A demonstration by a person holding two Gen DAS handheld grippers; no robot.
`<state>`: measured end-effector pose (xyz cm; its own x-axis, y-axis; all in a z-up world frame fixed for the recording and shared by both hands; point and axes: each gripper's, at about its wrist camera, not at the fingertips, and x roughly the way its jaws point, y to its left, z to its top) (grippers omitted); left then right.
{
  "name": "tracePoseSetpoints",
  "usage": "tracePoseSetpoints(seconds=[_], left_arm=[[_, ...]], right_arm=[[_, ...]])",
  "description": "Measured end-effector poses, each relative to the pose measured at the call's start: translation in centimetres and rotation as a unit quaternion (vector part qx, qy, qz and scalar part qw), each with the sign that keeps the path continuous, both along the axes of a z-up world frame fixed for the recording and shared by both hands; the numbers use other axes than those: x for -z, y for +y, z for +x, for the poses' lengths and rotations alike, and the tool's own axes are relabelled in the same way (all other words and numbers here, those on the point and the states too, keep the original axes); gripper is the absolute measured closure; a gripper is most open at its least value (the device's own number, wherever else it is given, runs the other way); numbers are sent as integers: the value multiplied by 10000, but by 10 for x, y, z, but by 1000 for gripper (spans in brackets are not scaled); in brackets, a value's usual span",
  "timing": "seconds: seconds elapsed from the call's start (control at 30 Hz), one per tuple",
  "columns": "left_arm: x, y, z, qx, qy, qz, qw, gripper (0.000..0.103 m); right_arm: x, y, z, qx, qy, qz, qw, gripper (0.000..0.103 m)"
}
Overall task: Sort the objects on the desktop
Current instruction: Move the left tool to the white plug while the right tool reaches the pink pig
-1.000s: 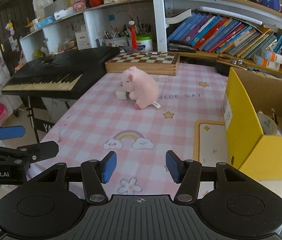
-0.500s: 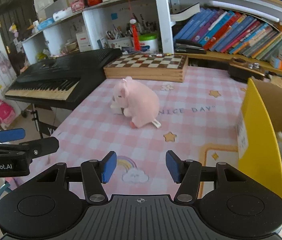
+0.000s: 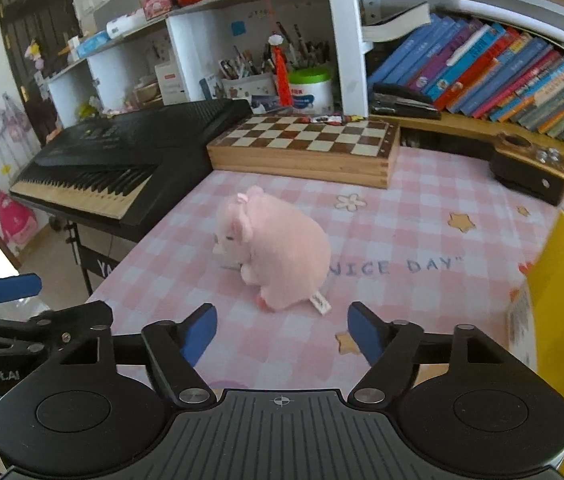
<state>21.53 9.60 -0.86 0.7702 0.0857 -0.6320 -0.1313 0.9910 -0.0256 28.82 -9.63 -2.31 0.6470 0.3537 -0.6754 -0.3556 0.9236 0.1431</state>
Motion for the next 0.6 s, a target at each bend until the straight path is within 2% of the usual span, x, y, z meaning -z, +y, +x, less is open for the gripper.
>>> tracePoseSetpoints(seconds=[0.07,0.5,0.6], left_arm=[[1,0,5,-23,33,10,10000,0],[11,1,32,-238,223,70,9994,0],[13,0,36,-289,260,52,9992,0]], right_arm=[[2,5,11,-139,3,-115,9998,17],[36,34,78,-790,54,-964,9922,14],[41,34,86,-932,52,-863,9919,13]])
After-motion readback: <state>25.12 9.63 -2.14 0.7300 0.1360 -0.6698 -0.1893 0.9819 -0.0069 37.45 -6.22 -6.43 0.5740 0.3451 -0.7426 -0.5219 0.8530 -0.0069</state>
